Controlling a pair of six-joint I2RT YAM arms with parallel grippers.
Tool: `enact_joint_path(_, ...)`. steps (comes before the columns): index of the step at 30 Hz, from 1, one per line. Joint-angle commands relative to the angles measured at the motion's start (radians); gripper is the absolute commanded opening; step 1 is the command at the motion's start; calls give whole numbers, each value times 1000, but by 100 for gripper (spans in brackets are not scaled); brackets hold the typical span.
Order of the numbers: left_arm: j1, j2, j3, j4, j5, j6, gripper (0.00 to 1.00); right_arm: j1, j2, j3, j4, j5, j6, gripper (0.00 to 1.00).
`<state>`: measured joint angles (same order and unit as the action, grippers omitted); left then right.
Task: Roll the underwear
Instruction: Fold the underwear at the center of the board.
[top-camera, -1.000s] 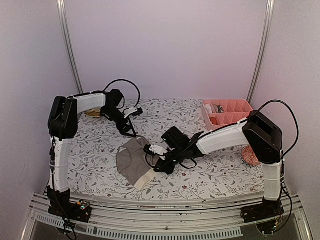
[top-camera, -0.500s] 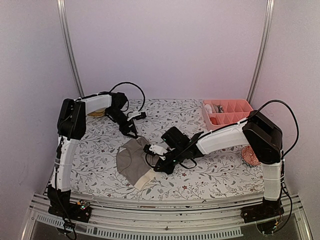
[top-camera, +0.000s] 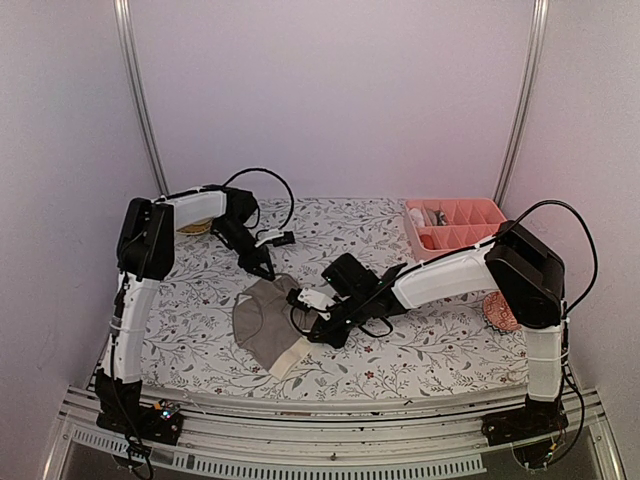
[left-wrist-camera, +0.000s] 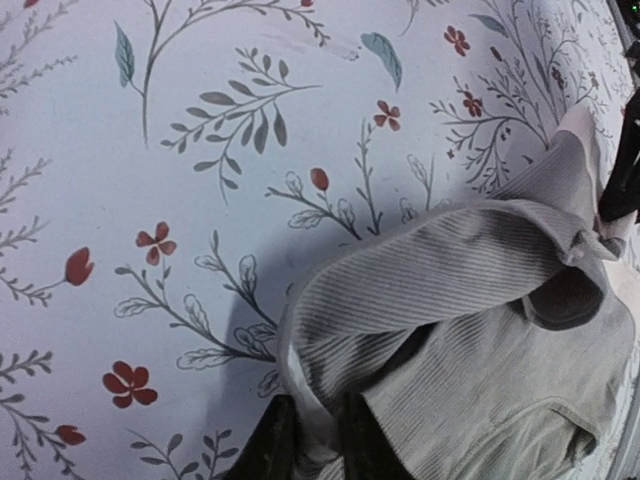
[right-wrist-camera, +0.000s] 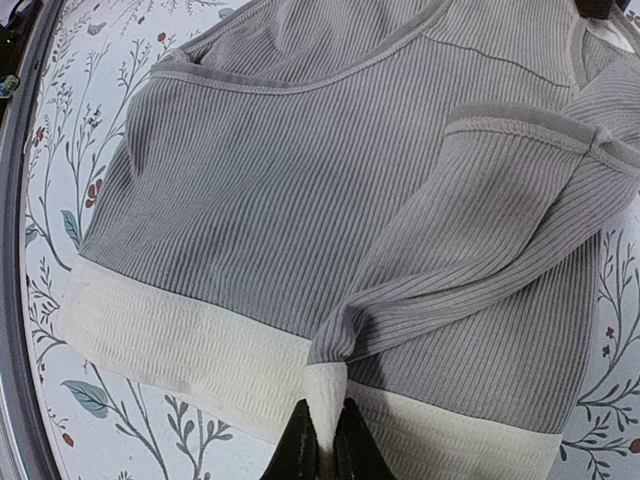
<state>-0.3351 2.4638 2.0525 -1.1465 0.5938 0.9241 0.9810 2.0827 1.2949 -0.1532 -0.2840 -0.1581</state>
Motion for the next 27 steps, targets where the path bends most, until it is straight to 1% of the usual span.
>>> enact_joint_path(1,-17,21,-9,10,-9,-10,8,-4,28,-20,-101,86,-11,6)
enact_joint_path(2,-16,13,-18,23,-19,-18,1,-4,27,-20,-101,92,-12,6)
enact_joint_path(3,-16,3,-34,46,-32,-32,0,-3,24,-19,-101,99,-12,6)
enact_joint_path(8,7,-95,-160,236,-89,-142,0,-3,-7,-20,-94,135,-12,6)
enact_joint_path(11,40,-160,-234,333,-84,-192,0,-4,-46,-36,-69,148,-15,6)
enact_joint_path(14,70,-209,-276,401,-60,-239,0,1,-84,-53,-44,162,-25,6)
enact_joint_path(17,84,-237,-308,442,-60,-263,0,19,-96,-55,-36,177,-47,6)
enact_joint_path(23,88,-270,-395,509,-109,-295,0,49,-92,-25,-36,255,-75,6)
enact_joint_path(27,88,-276,-414,521,-129,-303,0,61,-89,7,-24,285,-80,6)
